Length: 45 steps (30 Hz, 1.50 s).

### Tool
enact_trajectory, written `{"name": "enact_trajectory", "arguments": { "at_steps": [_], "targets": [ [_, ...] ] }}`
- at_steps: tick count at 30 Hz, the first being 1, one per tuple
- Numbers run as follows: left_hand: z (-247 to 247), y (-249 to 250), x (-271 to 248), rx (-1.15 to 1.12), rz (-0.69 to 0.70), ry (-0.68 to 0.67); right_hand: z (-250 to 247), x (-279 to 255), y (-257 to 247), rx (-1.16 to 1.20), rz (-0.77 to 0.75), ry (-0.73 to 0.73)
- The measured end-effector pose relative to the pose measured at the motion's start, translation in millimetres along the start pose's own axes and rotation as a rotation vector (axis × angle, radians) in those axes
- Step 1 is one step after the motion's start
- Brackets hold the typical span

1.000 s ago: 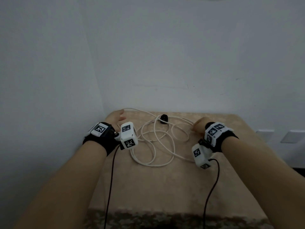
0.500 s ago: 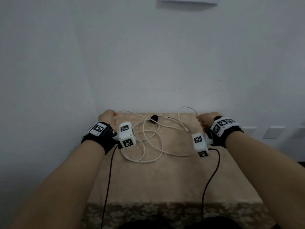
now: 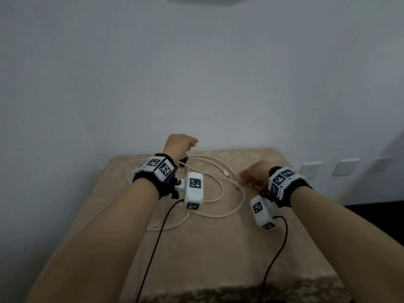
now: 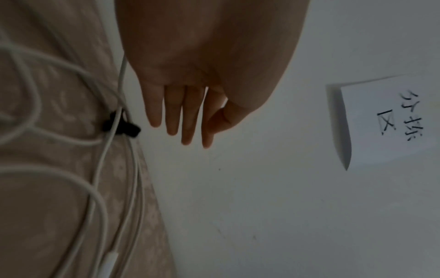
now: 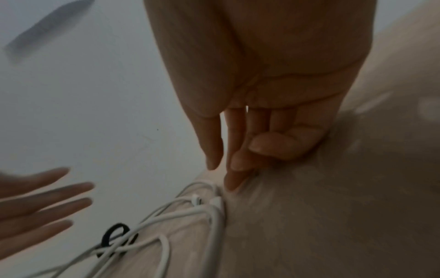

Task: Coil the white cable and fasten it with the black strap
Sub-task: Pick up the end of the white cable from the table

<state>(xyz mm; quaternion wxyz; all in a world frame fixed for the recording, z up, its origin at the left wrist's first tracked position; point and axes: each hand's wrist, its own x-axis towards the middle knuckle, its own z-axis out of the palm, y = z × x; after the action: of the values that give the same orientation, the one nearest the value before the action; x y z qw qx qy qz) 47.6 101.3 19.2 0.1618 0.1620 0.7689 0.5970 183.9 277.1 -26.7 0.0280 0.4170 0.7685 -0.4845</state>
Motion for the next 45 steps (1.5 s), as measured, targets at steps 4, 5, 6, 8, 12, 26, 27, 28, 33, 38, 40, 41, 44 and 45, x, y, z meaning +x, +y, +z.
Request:
{"name": "enact_trajectory", "arguments": {
  "at_steps": [4,5,6,8,12,26,27,28,33,38,40,41,44,45],
  "targets": [
    [33.8,-7.5,4.2,0.013,-0.078,-0.170,8.8,13.8,-3.5,-0.183,-0.096,0.017],
    [38.6,-10.8,4.8,0.029,-0.089,-0.203,12.0,16.1,-6.1,-0.256,-0.112,0.027],
    [42.6,-14.9,6.0,0.041,-0.102,-0.228,14.8,18.2,-8.9,-0.319,-0.119,0.035],
    [45.7,-21.4,6.5,0.054,-0.117,-0.244,16.8,16.9,-13.8,-0.373,-0.129,0.046],
    [37.3,-24.7,6.6,-0.032,-0.069,-0.125,11.8,21.9,-19.1,-0.141,-0.223,0.104],
    [-33.0,41.3,-18.7,0.690,0.581,-0.138,41.4,-52.4,-99.2,0.286,-0.862,0.201],
    [-38.9,47.2,-22.8,0.683,0.579,-0.122,43.6,-58.9,-103.1,0.292,-0.881,0.201],
    [-44.5,52.6,-27.6,0.662,0.572,-0.106,45.4,-64.9,-105.8,0.317,-0.886,0.205],
    [-67.1,70.7,-55.1,0.318,0.555,-0.120,49.1,-101.3,-118.8,0.607,-0.765,0.065],
    [-78.0,95.7,-82.7,0.010,0.637,-0.037,57.6,-125.3,-122.8,0.539,-0.800,-0.179],
    [-80.8,102.5,-91.9,-0.015,0.654,-0.030,61.8,-134.6,-126.1,0.527,-0.826,-0.274],
    [-81.6,102.8,-93.4,-0.027,0.655,-0.017,63.5,-138.0,-127.9,0.527,-0.828,-0.314],
    [-85.0,101.3,-97.5,-0.143,0.644,0.018,69.0,-145.1,-134.1,0.470,-0.835,-0.372],
    [-85.4,100.7,-99.1,-0.199,0.631,0.004,70.6,-147.8,-135.3,0.430,-0.847,-0.357]
  ]
}}
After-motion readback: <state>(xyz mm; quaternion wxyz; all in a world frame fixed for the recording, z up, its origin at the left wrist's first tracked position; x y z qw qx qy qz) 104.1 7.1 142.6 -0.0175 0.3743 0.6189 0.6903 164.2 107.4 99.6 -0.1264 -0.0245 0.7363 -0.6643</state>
